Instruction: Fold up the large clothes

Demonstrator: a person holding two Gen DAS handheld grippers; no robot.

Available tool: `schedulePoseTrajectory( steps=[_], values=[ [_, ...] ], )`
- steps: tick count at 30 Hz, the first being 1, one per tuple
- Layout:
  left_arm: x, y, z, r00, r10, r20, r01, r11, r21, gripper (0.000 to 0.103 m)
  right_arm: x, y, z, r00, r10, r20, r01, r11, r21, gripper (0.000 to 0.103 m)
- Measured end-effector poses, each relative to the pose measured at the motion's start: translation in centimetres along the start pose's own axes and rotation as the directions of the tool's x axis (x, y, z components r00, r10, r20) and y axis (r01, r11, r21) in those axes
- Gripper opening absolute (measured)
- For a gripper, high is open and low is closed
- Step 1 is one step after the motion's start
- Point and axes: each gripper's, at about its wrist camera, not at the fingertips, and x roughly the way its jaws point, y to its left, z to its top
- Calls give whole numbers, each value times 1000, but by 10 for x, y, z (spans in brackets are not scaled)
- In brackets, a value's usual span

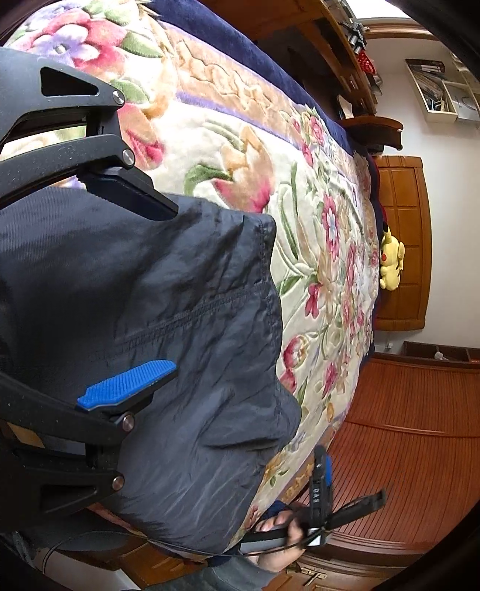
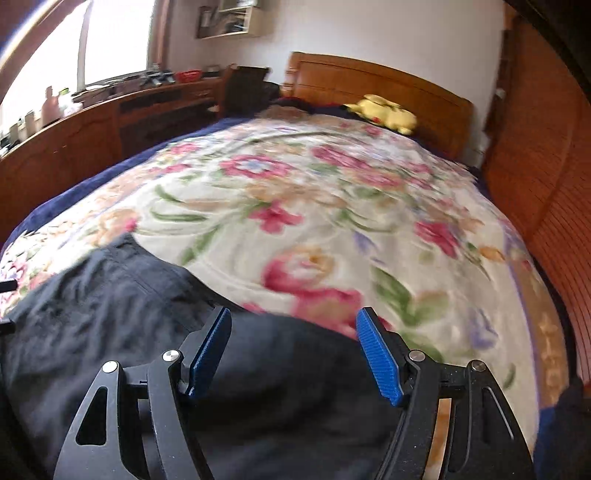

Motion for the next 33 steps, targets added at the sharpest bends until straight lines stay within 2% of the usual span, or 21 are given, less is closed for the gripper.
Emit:
schedulePoseTrajectory(
  steps=[3, 5, 7, 10, 15, 18, 19, 20, 22, 26, 30, 33],
  values=[
    [1, -8, 3, 1000, -11, 9, 11, 1000, 6, 79, 8, -29, -20, 997, -24, -76, 27, 999, 36, 72],
    [2, -13, 6, 1000, -16, 16, 16, 1000, 7, 79, 25, -44, -34, 989, -11, -149, 21, 998, 63, 72],
    [3, -20, 9, 1000, -16, 18, 15, 1000, 13, 79, 43, -55, -44, 982, 9, -188, 9, 995, 97, 72],
    [4, -29, 14, 1000, -5, 12, 5, 1000, 27, 79, 64, -65, -59, 973, 92, -212, -57, 985, 166, 72],
    [0, -38, 19, 1000, 3, 27, -4, 1000, 30, 79, 88, -80, -69, 962, 161, -220, -116, 972, 206, 66],
    [1, -40, 20, 999, 0, 33, 0, 1000, 23, 79, 97, -91, -71, 957, 196, -214, -148, 964, 221, 51],
    [2, -40, 20, 999, -3, 33, 2, 1000, 19, 79, 97, -92, -71, 954, 207, -215, -159, 962, 220, 37],
    [3, -40, 20, 1000, -5, 30, 4, 1000, 16, 79, 91, -91, -71, 951, 218, -221, -172, 962, 210, 16],
    [5, -40, 19, 1000, -11, 26, 10, 1000, 10, 79, 79, -89, -68, 962, 167, -217, -133, 977, 165, 6],
    [5, -41, 17, 1000, -24, 7, 24, 1000, 3, 79, 51, -90, -64, 985, 43, -170, -18, 989, 146, 4],
    [-4, -46, 14, 999, -38, 23, 38, 999, 8, 79, 42, -91, -65, 981, -44, -189, 71, 987, 141, 5],
    [-6, -50, 11, 999, -43, 27, 43, 999, 10, 79, 22, -95, -64, 984, -85, -154, 108, 982, 152, 6]
  ],
)
